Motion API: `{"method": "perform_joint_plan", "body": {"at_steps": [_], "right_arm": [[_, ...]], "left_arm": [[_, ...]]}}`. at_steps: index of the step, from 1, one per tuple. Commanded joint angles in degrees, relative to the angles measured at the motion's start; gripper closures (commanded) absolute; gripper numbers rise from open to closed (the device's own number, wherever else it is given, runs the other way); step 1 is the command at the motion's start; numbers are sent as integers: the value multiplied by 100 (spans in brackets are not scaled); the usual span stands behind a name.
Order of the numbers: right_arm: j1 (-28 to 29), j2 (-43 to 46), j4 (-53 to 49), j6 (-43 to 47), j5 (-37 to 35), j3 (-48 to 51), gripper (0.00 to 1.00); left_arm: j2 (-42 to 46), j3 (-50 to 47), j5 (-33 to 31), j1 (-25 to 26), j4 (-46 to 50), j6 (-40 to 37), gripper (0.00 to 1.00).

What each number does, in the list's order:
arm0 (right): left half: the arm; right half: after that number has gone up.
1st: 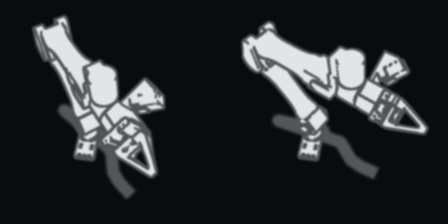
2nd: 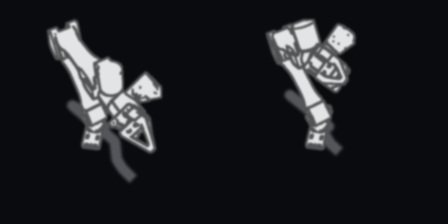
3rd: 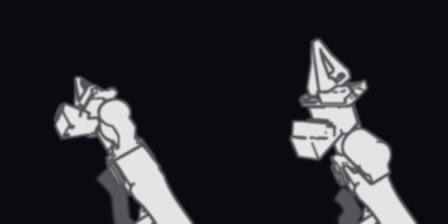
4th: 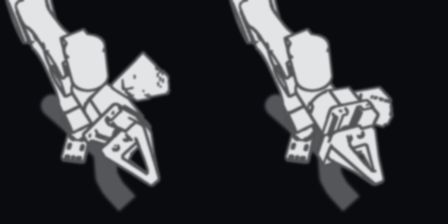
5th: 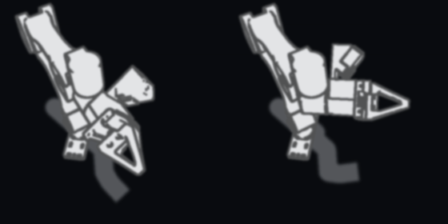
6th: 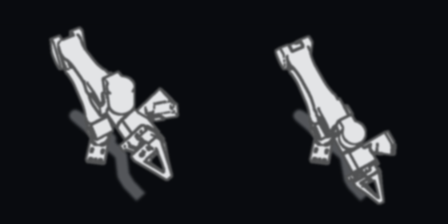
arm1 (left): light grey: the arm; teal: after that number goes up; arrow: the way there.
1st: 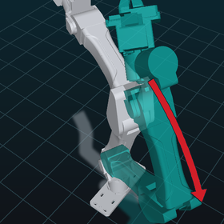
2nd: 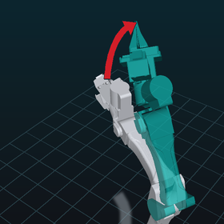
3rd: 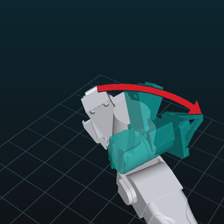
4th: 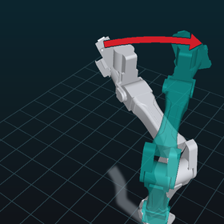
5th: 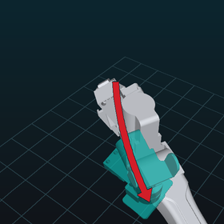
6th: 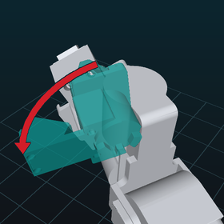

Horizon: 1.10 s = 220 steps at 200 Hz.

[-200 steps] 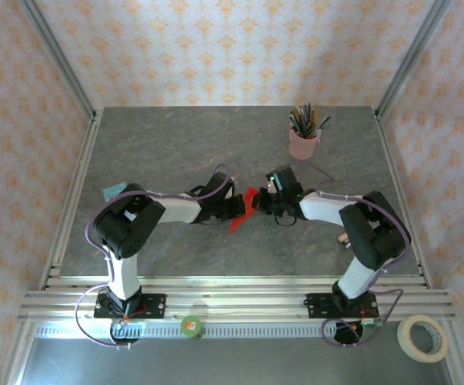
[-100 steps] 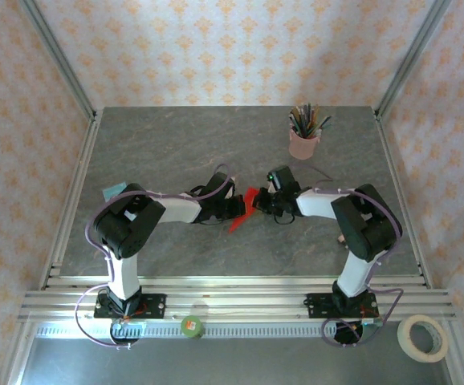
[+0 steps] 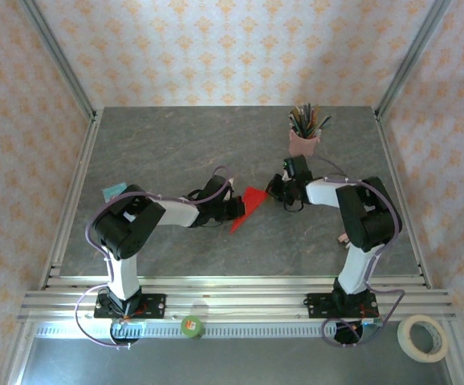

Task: Fold a paper plane with a square sheet of paper (pick it up from the middle)

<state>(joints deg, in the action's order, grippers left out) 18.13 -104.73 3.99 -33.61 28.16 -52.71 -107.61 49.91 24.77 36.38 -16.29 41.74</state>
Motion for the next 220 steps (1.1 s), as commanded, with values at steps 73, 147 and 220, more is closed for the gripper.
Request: {"method": "perform_joint_plan", "body": {"at_steps": [73,147,220], "right_arm": [[174,1145,307,59,262,477,100],[653,541,489,-96,858,621,100],[649,44,-55,146,396,460,100]], "left_arm": [[-261,7,-220,27,1348,-166,100],[29,238,-67,24,1240,-36,100],[394,260,334,70,333,150,97]]}}
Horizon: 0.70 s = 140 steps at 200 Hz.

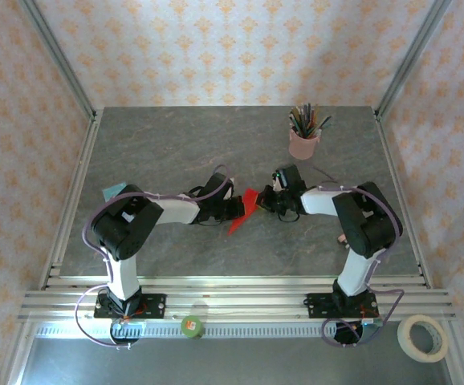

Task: Fold a paper plane with a square sheet of paper (pick it up from the middle)

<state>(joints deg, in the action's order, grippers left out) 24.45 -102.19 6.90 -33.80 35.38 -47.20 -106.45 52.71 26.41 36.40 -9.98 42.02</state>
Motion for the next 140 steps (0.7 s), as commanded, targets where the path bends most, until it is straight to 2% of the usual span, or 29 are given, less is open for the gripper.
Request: {"method": "perform_joint_plan", "body": {"at_steps": [1,34,88,140], "right_arm": [[21,-211,-355,169,-332,-94,100],[7,-337,-537,232,-425,-136,100],[-1,-405,-562,215,-426,-140,100],[-1,-401,-582,238,-435,-97,100]], "left_arm": [[281,-17,170,73,-305,122,97],[118,233,232,180,-340,54,94],[-489,580,218,242,-9,-60,100],[-653,569,41,232,72,-116,100]]}}
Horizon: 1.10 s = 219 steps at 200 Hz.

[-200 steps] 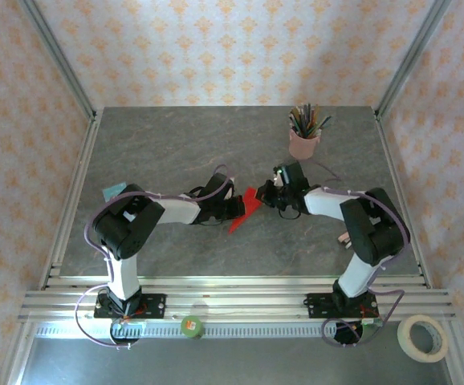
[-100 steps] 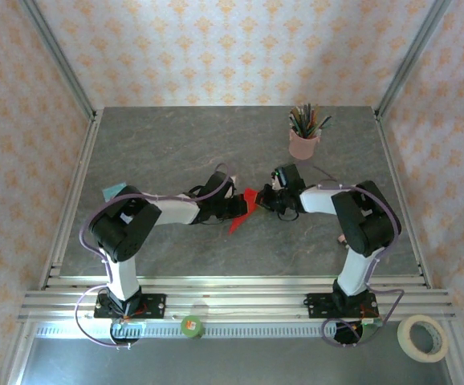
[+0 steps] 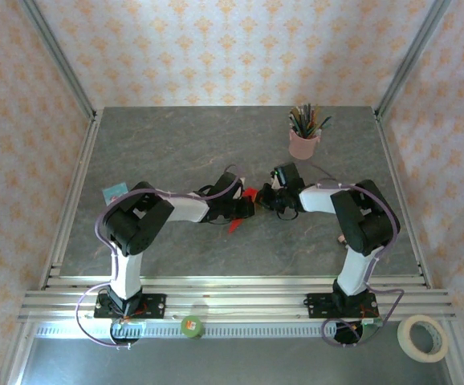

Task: Fold a paper plane with a square sheet of paper (pick it up from the middle)

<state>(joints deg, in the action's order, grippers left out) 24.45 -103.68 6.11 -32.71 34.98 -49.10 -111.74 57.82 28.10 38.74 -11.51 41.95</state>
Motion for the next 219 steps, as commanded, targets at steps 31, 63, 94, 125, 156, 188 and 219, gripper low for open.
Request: {"method": "perform_joint_plan", "body": {"at_steps": [31,63,94,125,156,188,219], "right_arm": [[-1,-275,-566,145,-484,99,100],[-1,-407,-881,282,-868,-13,100],[-13,-606,-1110,458,-1150,-121,100],[-19,-691,-1197,572,-1200,-192,100],[-40,-709,-1295,665,-1221,-296,100],[-41,-699,-1418,774,-1197,-437,100],[-45,-613,-1515,1023,-983,-618,100]], "left_arm": [[-190,-46,-186,-8,282,-87,100],[-9,-412,-6,-22,238,12,100],[465,-1070,293,-67,54,195,97],[934,-1717,422,-65,56,242,93],[1371,-2208,451,-55,211,156,93],[1648,-2319,374,-14,796,-261,95],[1949,-2234,356,-7,1230,-581,95]]}}
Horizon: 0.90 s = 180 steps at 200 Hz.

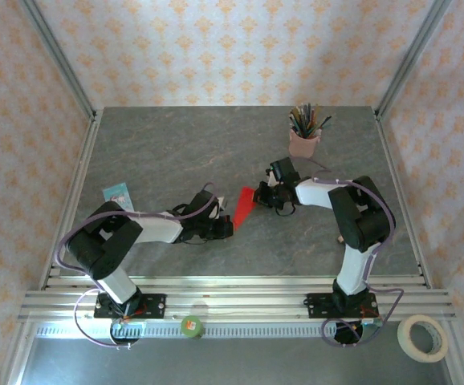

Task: Fold a paper plane with a square sheet of paper (pick it up from the middle)

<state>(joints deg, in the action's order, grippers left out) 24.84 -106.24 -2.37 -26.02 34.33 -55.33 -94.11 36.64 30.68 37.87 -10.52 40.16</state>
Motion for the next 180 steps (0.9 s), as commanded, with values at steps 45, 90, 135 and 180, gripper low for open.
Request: {"method": "perform_joint_plan", "body": {"at_steps": [45,90,135,180], "right_arm": [[-55,163,-869,896,-137,-476,100],[3,980,-1107,724,-130,-612,87],[339,1611,-1574,79,-1507,-407,63],[1024,1641,-2030,-818,-2713,-465,44]], "left_arm": [[871,309,-159,-61,1718,-624,92],[1704,561,-924,-735,2232,-550,65],[2413,530,-2152,-1313,2541,-410,28],[2916,174,-2331,-1677,2161,-432,13]]}}
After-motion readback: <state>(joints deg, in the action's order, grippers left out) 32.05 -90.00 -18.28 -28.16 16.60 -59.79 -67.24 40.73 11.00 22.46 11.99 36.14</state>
